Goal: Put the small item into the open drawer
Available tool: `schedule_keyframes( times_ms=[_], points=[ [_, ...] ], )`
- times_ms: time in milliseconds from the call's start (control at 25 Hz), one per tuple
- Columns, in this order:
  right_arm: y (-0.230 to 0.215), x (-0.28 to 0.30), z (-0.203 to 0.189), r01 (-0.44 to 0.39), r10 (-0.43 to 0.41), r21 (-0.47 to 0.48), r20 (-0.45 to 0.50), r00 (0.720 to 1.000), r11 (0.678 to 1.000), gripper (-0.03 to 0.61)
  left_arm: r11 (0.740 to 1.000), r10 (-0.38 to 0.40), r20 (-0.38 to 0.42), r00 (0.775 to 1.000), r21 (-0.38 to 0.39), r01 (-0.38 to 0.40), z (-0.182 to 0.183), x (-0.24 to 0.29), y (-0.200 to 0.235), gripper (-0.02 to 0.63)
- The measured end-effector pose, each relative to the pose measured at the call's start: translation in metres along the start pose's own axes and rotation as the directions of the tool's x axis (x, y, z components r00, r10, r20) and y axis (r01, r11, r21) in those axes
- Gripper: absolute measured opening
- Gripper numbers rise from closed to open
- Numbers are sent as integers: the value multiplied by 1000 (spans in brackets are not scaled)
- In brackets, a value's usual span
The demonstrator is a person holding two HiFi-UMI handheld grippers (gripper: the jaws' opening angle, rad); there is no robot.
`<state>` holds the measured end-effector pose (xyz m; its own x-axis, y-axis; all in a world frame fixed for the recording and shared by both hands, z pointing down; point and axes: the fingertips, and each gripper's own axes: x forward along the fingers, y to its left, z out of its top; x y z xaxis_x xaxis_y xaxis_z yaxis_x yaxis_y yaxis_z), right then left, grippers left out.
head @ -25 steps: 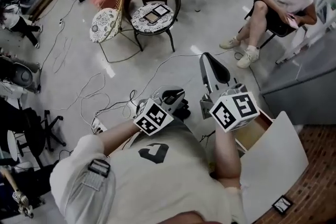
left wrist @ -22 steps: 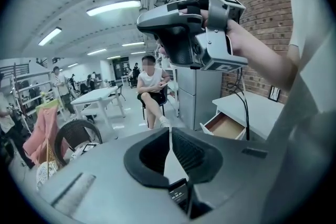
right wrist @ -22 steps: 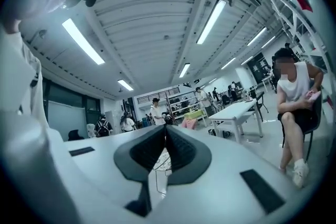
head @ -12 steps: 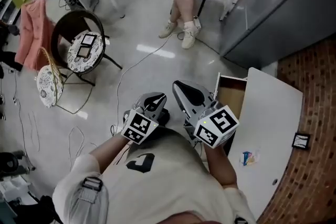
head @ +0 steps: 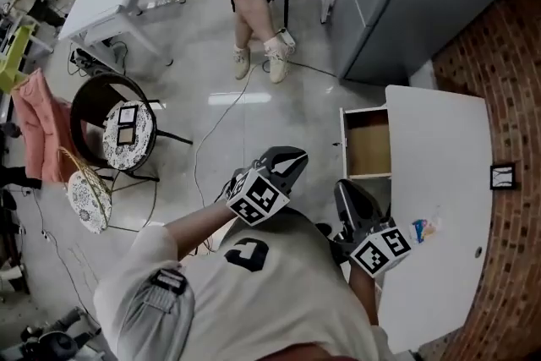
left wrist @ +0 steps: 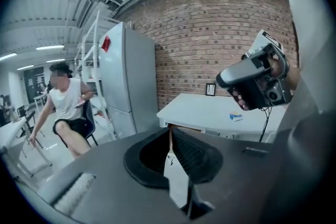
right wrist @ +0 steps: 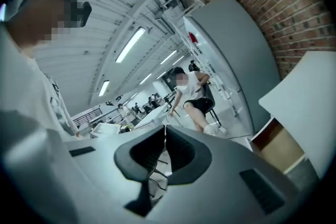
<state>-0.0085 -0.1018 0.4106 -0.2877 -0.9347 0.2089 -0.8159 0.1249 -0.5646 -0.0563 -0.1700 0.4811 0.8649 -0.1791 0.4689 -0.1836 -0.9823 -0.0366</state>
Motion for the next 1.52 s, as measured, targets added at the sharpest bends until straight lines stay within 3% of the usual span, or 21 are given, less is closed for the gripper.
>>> schedule_keyframes(
  times_ms=[200, 360, 600, 920, 1120, 1240, 1400, 1520],
  points=[
    [-30, -40, 17, 91, -92, 9, 103, 990, 996, 6, 993, -91, 39, 995, 81, 88, 33, 39, -32, 15],
    [-66, -114, 12, 180, -191, 83, 148, 970, 980, 6, 972, -196, 14, 981, 138, 192, 52, 86, -104, 15],
    [-100, -216, 6, 234, -260, 146, 204, 944, 961, 6, 933, -292, 8, 956, 220, 284, 86, 123, -207, 15],
    [-117, -287, 0, 198, -230, 152, 233, 945, 968, 6, 920, -268, -11, 963, 295, 259, 111, 133, -270, 15],
    [-129, -290, 8, 180, -211, 138, 253, 944, 974, 6, 914, -207, -28, 978, 349, 204, 120, 144, -249, 15],
    [-138, -311, -5, 219, -263, 195, 239, 935, 956, 6, 905, -217, -77, 973, 358, 231, 111, 156, -255, 15],
    [-162, -347, -28, 299, -353, 250, 209, 912, 921, 6, 866, -268, -146, 952, 397, 304, 94, 192, -277, 15],
    [-172, -367, -41, 371, -434, 293, 188, 881, 881, 6, 791, -347, -219, 912, 454, 410, 76, 219, -300, 15]
  ],
)
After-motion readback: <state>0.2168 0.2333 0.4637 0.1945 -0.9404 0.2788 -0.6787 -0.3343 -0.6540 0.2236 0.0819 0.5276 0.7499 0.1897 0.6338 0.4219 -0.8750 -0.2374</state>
